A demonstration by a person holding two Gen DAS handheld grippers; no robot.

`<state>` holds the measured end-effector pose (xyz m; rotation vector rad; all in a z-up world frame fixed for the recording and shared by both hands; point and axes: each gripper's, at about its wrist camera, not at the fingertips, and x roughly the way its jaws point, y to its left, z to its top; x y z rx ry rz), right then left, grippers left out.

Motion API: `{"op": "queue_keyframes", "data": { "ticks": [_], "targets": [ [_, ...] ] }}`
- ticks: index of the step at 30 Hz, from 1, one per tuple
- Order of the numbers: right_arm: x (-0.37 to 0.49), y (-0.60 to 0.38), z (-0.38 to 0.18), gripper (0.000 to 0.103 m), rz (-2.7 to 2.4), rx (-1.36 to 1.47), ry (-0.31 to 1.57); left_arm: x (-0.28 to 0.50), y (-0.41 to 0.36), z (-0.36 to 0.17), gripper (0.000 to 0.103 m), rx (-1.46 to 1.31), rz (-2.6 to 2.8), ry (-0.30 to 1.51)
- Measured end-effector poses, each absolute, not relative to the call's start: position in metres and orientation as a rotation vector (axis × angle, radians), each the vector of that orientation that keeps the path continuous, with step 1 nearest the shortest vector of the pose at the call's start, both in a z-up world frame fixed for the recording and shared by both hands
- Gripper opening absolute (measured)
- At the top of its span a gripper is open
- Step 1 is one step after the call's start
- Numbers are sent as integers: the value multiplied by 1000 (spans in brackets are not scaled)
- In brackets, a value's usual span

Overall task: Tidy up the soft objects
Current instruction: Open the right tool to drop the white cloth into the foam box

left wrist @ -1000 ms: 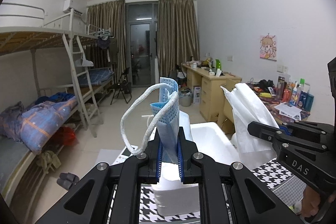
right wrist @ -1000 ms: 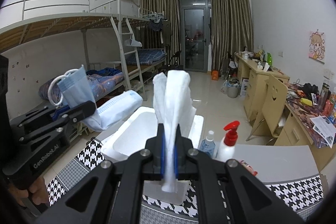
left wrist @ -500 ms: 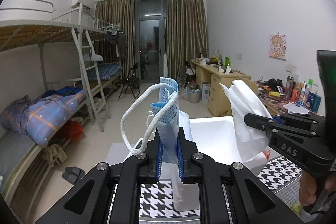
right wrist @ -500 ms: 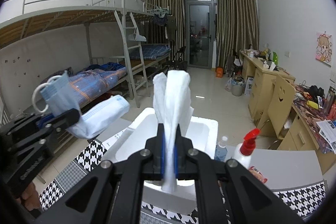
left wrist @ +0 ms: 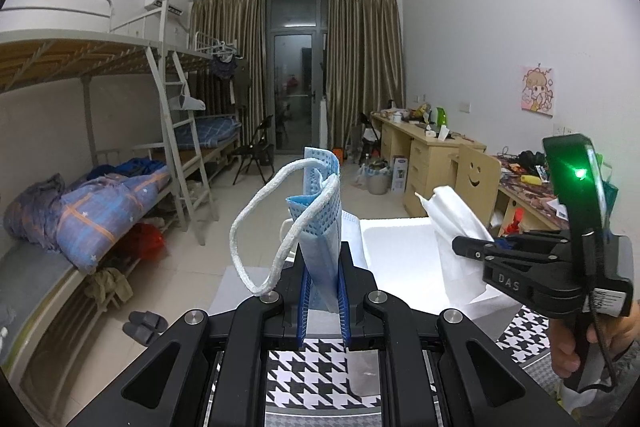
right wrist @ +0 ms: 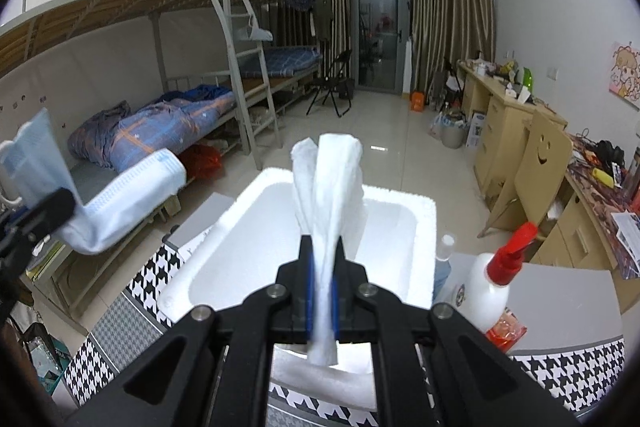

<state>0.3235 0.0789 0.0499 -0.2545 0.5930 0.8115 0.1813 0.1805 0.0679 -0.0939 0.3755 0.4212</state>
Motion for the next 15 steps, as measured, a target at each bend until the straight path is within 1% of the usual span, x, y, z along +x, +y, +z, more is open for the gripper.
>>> {"op": "queue_keyframes", "data": {
  "ticks": [3,5,6,7,8,9,10,15],
  "targets": [
    [327,82,46,10,807,-269,608,181,179,69,13,-90,422,376],
    [329,84,43,15,806,-275,622,181,179,69,13,-93,421,375],
    [329,85,43,28,808,-278,628,181,179,69,13,-93,421,375],
    [330,85,42,45,808,-277,635,182,179,69,13,-93,420,374],
    [330,84,42,53,807,-275,637,183,179,69,13,-93,421,375],
    [329,84,43,64,806,-269,633,182,180,69,13,-94,420,376],
    [330,82,43,69,798,-259,624,183,180,69,13,-95,419,379],
    [329,79,47,70,802,-259,621,188,180,70,13,-96,405,390]
  ]
}}
